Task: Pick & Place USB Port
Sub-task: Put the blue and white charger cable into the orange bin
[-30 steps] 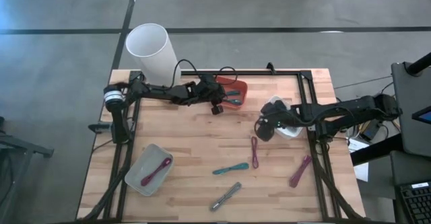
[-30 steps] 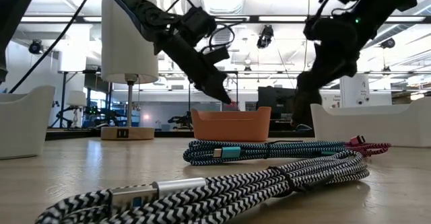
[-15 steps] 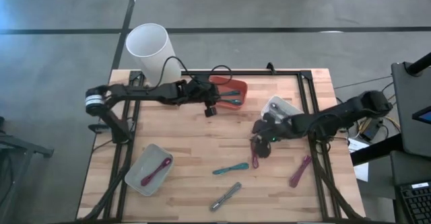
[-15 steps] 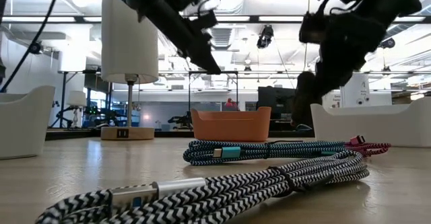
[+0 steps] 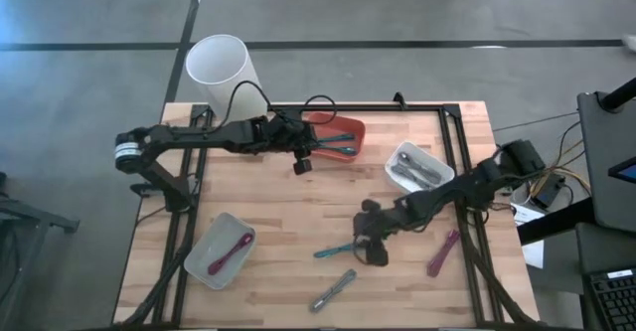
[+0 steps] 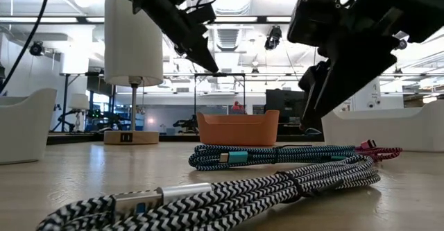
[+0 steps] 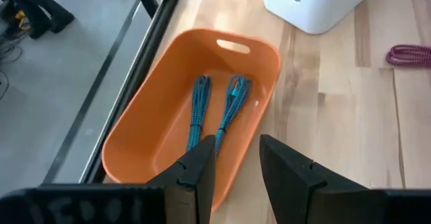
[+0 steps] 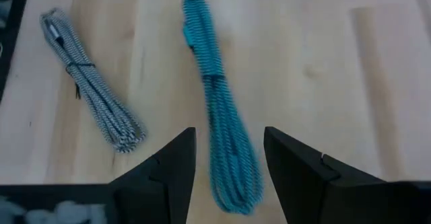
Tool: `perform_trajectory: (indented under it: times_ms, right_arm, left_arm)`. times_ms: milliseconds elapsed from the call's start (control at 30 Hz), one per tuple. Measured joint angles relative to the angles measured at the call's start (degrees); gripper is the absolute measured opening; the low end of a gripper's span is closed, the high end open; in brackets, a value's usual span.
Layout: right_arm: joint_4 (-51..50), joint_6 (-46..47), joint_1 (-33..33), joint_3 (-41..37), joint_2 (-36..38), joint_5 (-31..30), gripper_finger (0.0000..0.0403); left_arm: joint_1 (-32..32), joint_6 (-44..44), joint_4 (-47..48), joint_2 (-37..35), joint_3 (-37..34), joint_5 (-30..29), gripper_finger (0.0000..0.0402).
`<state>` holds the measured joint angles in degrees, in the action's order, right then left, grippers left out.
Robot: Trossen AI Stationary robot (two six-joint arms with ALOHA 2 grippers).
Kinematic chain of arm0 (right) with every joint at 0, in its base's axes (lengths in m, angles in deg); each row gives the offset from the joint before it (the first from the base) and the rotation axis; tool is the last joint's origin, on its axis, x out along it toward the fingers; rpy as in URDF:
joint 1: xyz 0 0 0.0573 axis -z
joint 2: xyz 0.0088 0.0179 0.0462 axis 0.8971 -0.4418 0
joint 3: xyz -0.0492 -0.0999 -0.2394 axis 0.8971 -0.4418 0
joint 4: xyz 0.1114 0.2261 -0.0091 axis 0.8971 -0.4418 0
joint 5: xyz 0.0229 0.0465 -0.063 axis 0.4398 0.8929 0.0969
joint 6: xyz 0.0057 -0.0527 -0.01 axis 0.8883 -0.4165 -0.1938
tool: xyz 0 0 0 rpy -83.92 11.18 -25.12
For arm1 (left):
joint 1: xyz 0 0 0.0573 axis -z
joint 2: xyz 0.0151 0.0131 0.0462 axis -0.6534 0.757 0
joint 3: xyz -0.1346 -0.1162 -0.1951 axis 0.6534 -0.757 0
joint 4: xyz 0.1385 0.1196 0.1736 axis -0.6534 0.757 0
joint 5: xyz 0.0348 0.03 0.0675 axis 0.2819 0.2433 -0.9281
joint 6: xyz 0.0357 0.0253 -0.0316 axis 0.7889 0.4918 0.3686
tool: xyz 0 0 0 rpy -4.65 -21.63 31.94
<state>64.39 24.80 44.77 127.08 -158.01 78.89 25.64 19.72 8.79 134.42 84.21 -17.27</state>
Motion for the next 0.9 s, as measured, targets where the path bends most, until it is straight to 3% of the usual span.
perform_trajectory:
  times_ms: [500, 900]
  right_arm:
    - [-8.65, -9.42, -1.29, 11.37, -13.82, -0.51, 0.0163]
    - [-12.67, -11.30, -0.81, 14.71, -14.00, 0.06, 0.0047]
  left_arm:
    - [0.00, -1.95, 4.52, 0.19, 0.00, 0.00, 0.0122]
    - [0.00, -1.98, 6.30, 0.21, -0.07, 0.02, 0.0122]
